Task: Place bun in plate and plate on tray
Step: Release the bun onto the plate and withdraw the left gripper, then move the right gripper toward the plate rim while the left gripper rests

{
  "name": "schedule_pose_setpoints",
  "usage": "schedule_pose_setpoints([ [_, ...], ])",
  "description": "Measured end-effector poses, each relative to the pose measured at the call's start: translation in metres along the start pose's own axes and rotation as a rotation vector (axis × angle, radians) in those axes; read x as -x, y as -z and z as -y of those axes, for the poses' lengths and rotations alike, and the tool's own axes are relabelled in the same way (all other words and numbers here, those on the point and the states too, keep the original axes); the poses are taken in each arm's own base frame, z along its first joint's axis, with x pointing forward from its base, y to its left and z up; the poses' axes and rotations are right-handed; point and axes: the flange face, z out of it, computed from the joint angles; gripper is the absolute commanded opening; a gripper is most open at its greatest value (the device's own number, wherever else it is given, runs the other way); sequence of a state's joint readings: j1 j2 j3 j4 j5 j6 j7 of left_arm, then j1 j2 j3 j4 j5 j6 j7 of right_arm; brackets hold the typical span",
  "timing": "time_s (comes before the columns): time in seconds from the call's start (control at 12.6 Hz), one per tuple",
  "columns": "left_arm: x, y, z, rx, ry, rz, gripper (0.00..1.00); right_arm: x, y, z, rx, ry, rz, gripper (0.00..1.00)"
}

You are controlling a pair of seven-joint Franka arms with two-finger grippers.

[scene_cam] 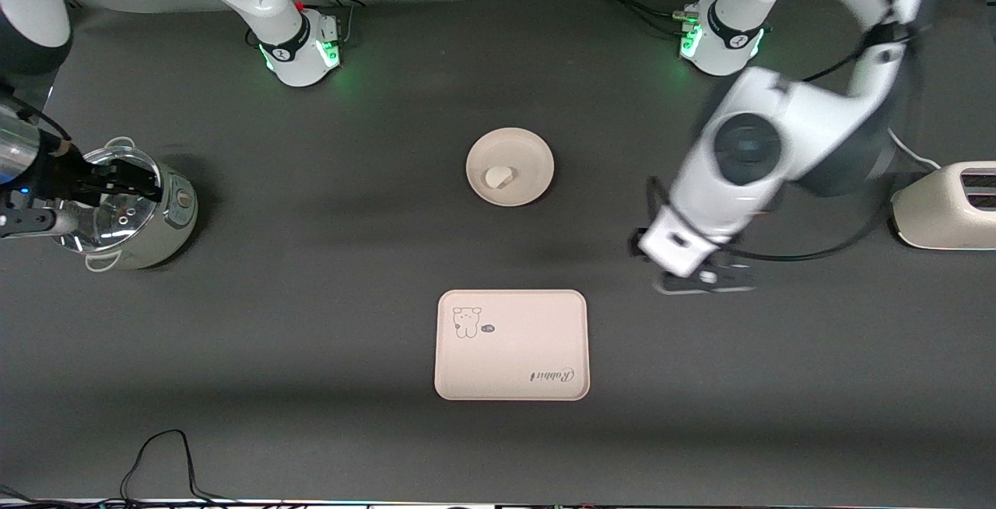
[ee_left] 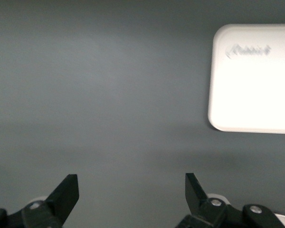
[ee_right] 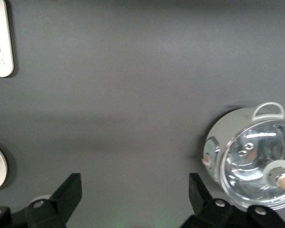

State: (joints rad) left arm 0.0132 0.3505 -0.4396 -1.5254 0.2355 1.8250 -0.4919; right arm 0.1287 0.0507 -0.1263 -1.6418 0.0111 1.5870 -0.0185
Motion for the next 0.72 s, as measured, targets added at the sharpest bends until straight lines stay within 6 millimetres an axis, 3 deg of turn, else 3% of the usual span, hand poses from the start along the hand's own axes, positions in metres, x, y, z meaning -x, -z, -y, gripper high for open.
schedule_pose_setpoints([
  [0.16,-0.015,0.031,0.086,0.030,0.002,-0.002,1.00,0.010,-0.003,0.064,-0.016,-0.044,0.011,1.00],
  [0.32,-0.018,0.042,0.171,0.069,0.035,0.030,1.00,0.032,-0.004,0.144,-0.035,-0.101,0.020,1.00],
  [0.4,-0.014,0.045,0.203,0.072,0.026,0.052,1.00,0.047,-0.004,0.188,-0.034,-0.134,0.016,1.00],
  [0.48,-0.008,0.051,0.220,0.072,0.017,0.069,1.00,0.063,-0.006,0.231,-0.033,-0.167,0.007,1.00],
  [0.56,-0.002,0.059,0.224,0.066,0.012,0.082,1.00,0.082,-0.008,0.275,-0.036,-0.195,-0.009,1.00],
  [0.72,0.007,0.070,0.217,0.055,-0.001,0.092,1.00,0.123,-0.018,0.353,-0.059,-0.237,-0.045,1.00],
])
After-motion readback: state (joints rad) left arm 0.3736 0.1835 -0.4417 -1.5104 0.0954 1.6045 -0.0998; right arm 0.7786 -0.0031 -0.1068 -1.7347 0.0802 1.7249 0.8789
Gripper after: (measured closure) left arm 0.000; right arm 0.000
